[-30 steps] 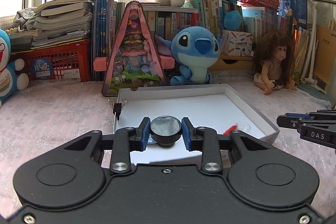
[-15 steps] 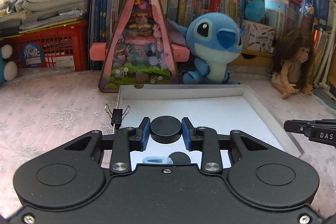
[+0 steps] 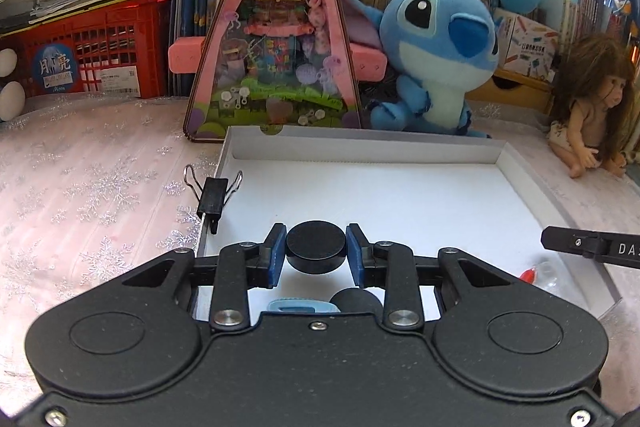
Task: Organize rigid objects
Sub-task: 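Open the left gripper to drop the black disc while the right gripper releases the brown nut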
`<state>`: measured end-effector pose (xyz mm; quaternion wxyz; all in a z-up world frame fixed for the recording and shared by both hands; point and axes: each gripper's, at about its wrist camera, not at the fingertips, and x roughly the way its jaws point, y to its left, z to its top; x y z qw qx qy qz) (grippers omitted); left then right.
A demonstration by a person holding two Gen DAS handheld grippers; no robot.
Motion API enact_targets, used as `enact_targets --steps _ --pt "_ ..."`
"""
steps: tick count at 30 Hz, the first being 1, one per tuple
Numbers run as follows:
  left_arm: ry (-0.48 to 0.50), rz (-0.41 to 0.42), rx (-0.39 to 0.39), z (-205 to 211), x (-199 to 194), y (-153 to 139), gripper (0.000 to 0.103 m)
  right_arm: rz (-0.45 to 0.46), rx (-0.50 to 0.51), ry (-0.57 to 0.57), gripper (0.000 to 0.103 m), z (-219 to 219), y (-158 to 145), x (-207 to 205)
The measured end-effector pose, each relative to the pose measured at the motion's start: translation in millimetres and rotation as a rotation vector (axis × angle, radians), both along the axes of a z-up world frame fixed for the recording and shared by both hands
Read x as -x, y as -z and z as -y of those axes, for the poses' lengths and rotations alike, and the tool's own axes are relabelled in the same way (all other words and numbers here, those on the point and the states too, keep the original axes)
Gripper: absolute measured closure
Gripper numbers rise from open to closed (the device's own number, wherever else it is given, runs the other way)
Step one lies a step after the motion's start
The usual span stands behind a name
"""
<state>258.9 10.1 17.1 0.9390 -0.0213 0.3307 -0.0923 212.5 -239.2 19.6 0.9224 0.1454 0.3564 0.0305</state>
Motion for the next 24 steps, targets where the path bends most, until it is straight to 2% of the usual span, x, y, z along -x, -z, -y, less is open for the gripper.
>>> enact_targets --steps 5,14,19,22,23,24 --pt "-0.004 -0.008 -0.013 2.4 -1.4 6.8 0.073 0.023 0.029 -0.016 0.083 -6.1 2.9 1.0" --pt "0.008 0.004 -0.061 6.9 -0.6 12.0 0.073 0.053 0.168 -0.055 0.083 -24.7 6.1 3.7" --pt "0.013 0.006 -0.076 9.7 0.1 13.4 0.073 0.056 0.186 -0.061 0.081 -28.0 6.8 3.5" --pt "0.009 0.005 -0.064 9.1 1.4 12.7 0.072 0.062 0.175 -0.063 0.076 -27.1 5.7 4.5" --pt "0.008 0.007 -0.061 8.7 2.3 12.0 0.071 0.065 0.17 -0.063 0.069 -26.6 5.0 5.1" --pt "0.006 0.012 -0.06 8.3 3.4 11.0 0.064 0.068 0.165 -0.064 0.058 -25.9 4.0 6.0"
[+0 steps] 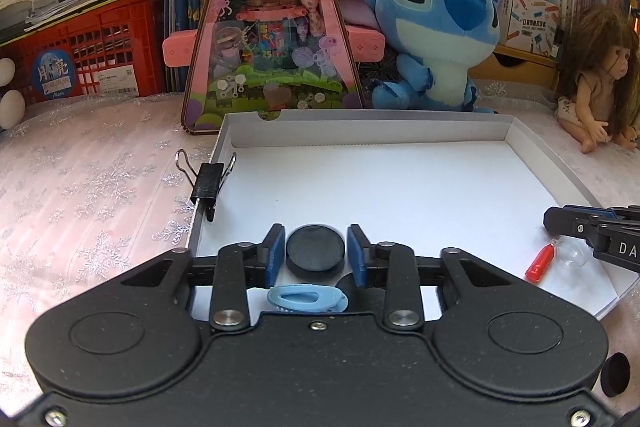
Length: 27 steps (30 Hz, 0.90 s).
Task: Organize rigid objects
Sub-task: 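Open the left gripper to drop the black disc while the right gripper releases the brown nut, then withdraw both grippers from the tray toward the remaining objects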
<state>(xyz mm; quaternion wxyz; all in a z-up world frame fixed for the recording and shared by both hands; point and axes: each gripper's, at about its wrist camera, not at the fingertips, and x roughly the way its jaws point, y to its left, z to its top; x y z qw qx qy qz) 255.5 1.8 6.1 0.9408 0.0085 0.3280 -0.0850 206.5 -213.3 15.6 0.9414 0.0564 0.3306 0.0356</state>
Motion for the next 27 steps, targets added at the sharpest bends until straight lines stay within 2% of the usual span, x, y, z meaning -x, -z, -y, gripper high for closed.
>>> enact_targets --steps 1,4,6,8,11,18,27 --pt "-0.002 0.006 0.0 -0.3 1.5 -1.1 0.058 0.005 -0.007 -0.003 0.057 0.8 -1.2 1.3" --pt "-0.002 0.019 0.012 -2.3 8.7 -6.9 0.052 0.023 -0.016 -0.008 0.049 2.5 -5.6 7.6" --pt "0.009 0.029 0.028 -3.9 15.2 -11.3 0.046 0.04 -0.018 -0.019 0.039 2.9 -9.2 13.6" --pt "0.026 0.047 0.038 -5.2 23.9 -16.8 0.034 0.055 -0.013 -0.032 0.036 2.6 -12.4 20.4" --pt "0.051 0.075 0.04 -4.9 38.6 -24.1 0.028 0.076 0.009 -0.057 0.027 0.9 -16.7 32.7" --pt "0.098 0.099 0.057 -1.6 76.6 -33.7 0.025 0.116 0.024 -0.119 0.016 -4.1 -23.6 63.0" --pt "0.181 0.122 0.054 1.7 133.2 -32.6 0.023 0.136 0.082 -0.163 0.013 -10.9 -20.8 99.9"
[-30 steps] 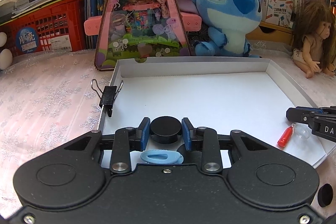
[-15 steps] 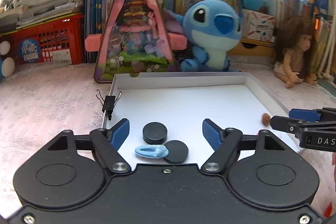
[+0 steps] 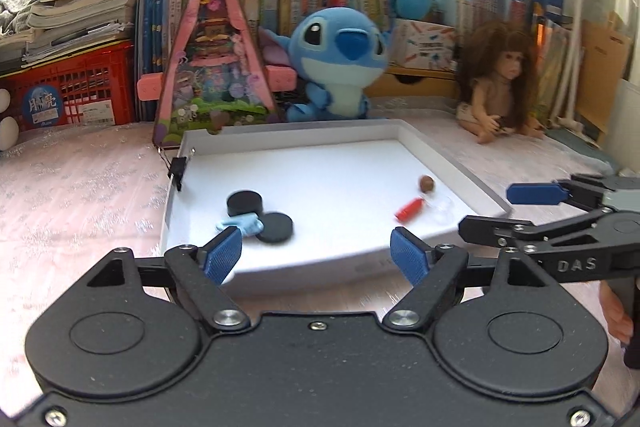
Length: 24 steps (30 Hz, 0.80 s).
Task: Organize rigid objects
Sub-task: 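Withdraw both grippers from the tray toward the remaining objects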
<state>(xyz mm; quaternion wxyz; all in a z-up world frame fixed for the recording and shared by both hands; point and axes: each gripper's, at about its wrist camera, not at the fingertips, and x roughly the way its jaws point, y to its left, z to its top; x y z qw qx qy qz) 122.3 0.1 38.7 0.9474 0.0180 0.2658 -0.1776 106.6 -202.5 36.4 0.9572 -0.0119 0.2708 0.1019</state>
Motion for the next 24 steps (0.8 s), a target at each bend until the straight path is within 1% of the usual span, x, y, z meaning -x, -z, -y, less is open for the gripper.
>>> enact_targets --steps 3,6,14,21,24 --pt "0.02 0.014 -0.011 0.6 18.3 2.3 0.023 0.003 0.017 -0.009 0.012 0.0 3.1 10.7" --pt "0.043 0.008 -0.007 0.8 33.2 4.9 0.023 0.003 0.024 -0.017 0.011 -0.6 5.2 20.5" --pt "0.082 -0.003 -0.008 0.0 60.8 10.3 0.023 0.009 0.04 -0.038 0.008 -3.2 12.5 41.5" --pt "0.133 0.003 -0.063 2.6 84.5 23.5 0.022 -0.012 0.041 -0.033 0.007 -1.8 21.3 48.5" --pt "0.157 0.002 -0.071 3.2 94.1 27.8 0.022 -0.026 0.035 -0.022 0.007 0.3 23.6 46.7"
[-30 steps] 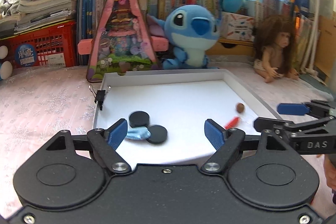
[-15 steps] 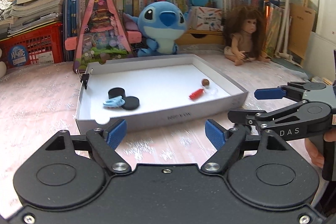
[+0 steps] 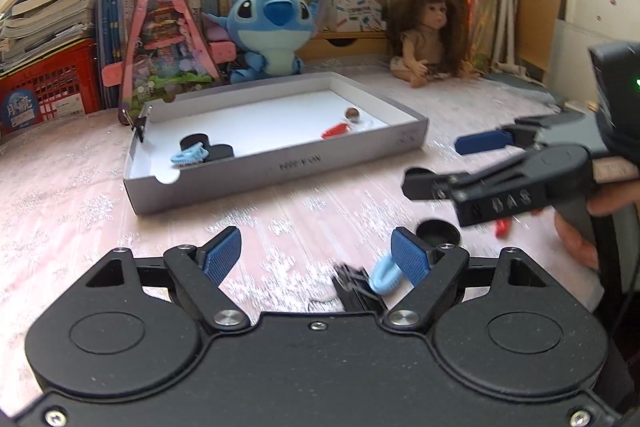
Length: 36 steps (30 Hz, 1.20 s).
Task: Organize rigid objects
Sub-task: 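Withdraw both grippers from the tray toward the remaining objects, then grasp a black binder clip with the left gripper while the right gripper grasps a black round lid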
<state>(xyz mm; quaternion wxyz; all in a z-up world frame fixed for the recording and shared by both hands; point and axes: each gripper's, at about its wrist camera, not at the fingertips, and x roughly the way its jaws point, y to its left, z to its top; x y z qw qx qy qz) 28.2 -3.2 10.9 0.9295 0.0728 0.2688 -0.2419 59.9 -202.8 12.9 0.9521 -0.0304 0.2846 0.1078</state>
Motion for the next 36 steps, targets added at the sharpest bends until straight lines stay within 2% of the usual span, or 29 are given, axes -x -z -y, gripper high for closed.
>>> enact_targets --steps 10,14,33,36 --pt "0.034 -0.032 -0.001 -1.1 14.9 10.7 0.023 -0.052 0.005 0.042 0.007 2.8 4.7 -7.9" --pt "0.039 -0.055 0.003 0.5 13.3 15.0 0.034 -0.067 0.003 0.051 0.007 4.2 5.9 -9.9" --pt "-0.1 -0.038 -0.02 -19.3 -2.7 17.4 0.035 -0.075 0.001 0.052 0.006 4.3 6.1 -11.0" --pt "-0.108 -0.041 -0.007 -21.1 -5.5 17.1 0.041 -0.077 0.005 0.05 0.006 3.5 6.4 -11.4"
